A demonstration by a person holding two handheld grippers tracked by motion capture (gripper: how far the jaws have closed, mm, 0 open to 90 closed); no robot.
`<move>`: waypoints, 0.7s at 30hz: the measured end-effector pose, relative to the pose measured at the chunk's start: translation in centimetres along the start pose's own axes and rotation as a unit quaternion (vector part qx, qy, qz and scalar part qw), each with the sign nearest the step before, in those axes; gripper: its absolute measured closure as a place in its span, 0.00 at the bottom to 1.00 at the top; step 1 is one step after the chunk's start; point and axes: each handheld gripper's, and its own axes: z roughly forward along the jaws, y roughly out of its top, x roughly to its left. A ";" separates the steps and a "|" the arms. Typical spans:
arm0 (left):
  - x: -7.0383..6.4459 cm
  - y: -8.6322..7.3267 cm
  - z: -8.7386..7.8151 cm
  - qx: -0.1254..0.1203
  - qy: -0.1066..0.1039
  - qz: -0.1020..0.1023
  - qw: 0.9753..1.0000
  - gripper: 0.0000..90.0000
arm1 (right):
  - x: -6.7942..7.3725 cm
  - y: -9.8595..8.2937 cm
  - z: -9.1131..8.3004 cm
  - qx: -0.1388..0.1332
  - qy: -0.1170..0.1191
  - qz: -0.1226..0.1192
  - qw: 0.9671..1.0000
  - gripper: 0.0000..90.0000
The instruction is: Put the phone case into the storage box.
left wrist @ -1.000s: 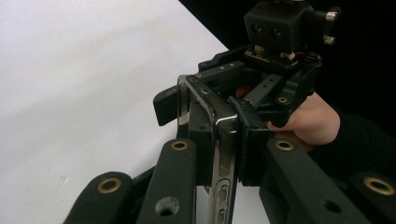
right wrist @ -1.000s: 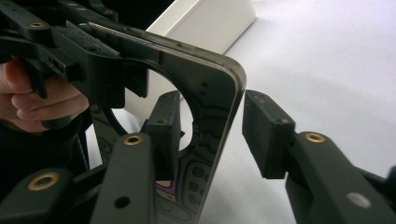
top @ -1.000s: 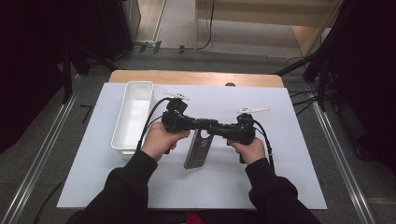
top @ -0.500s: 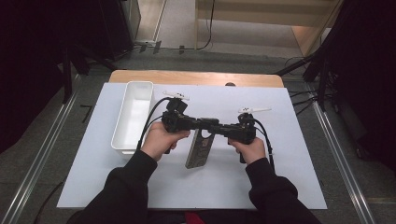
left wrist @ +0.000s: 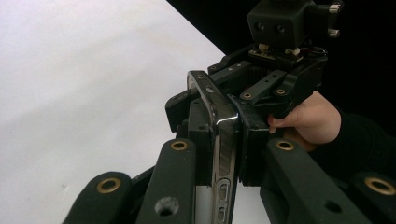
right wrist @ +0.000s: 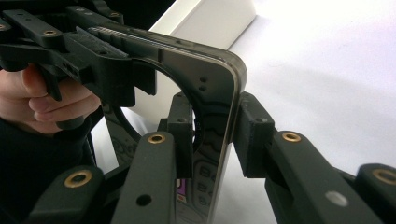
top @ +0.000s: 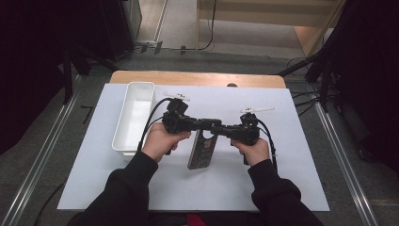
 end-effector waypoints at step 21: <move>-1.3 0.5 -0.4 -0.003 0.050 0.048 0.998 0.45 | 0.2 0.3 -0.7 0.003 -0.015 0.008 1.000 0.78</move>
